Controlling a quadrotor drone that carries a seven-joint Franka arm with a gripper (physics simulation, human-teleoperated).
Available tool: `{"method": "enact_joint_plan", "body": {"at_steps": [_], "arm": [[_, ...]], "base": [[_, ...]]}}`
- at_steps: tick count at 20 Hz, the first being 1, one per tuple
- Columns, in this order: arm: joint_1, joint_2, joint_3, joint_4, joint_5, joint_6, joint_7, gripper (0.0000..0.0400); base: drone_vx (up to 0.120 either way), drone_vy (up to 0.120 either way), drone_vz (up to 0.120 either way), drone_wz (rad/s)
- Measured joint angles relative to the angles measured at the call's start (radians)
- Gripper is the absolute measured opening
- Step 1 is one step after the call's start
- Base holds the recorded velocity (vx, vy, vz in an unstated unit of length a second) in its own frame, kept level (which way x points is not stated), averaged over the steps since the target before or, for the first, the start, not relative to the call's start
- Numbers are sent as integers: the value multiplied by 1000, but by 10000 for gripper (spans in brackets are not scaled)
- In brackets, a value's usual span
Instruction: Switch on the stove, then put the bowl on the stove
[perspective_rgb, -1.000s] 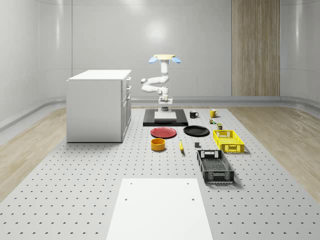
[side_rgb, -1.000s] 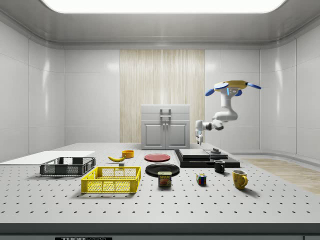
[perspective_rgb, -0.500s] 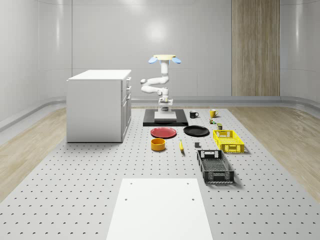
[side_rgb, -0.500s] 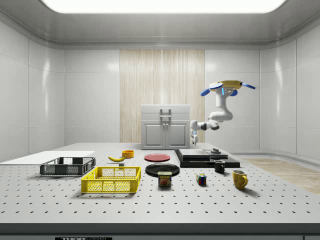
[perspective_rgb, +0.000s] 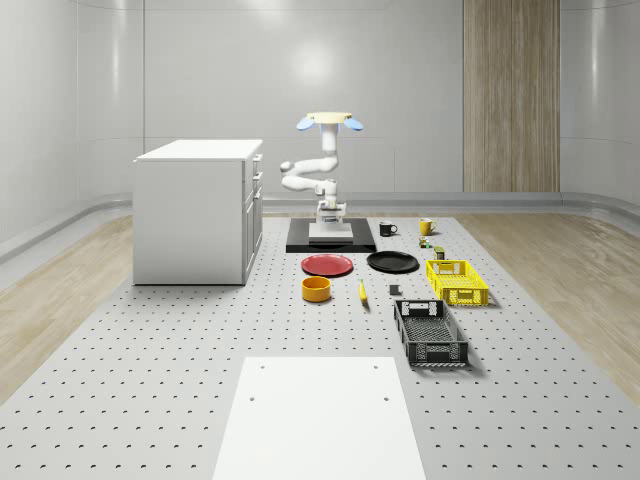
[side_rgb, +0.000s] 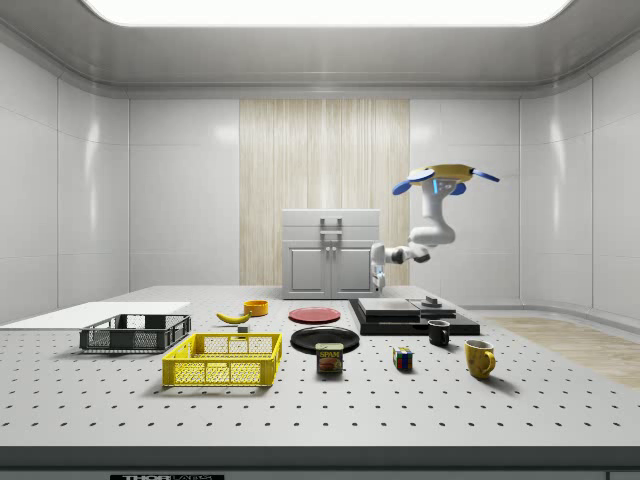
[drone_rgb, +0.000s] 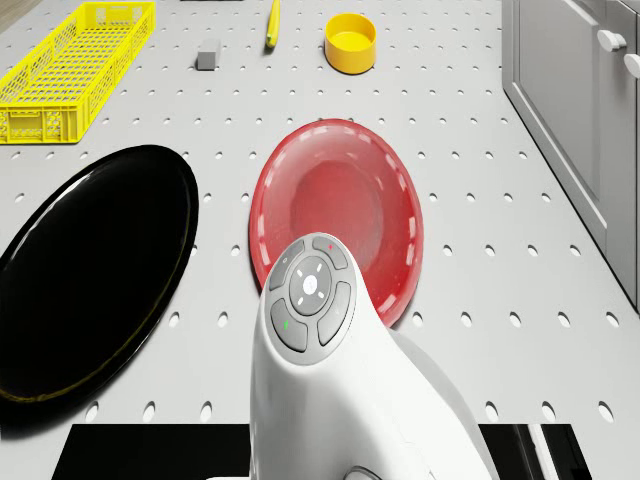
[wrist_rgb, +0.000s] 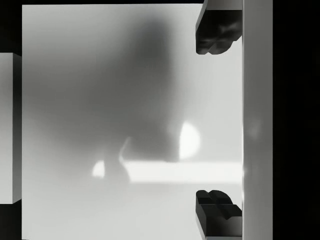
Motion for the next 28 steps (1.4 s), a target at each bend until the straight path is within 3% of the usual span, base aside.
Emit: {"method": "enact_joint_plan", "body": {"at_steps": [8,12,28], "arm": [[-2,-5,1,0,2,4,2,400],[-3,-7,1,1,4,7,3,400],[-7,-15,2,1,7,14,6,400]], "base": [[120,-20,-15,0],[120,0,-110,0],[120,0,0,0]]}}
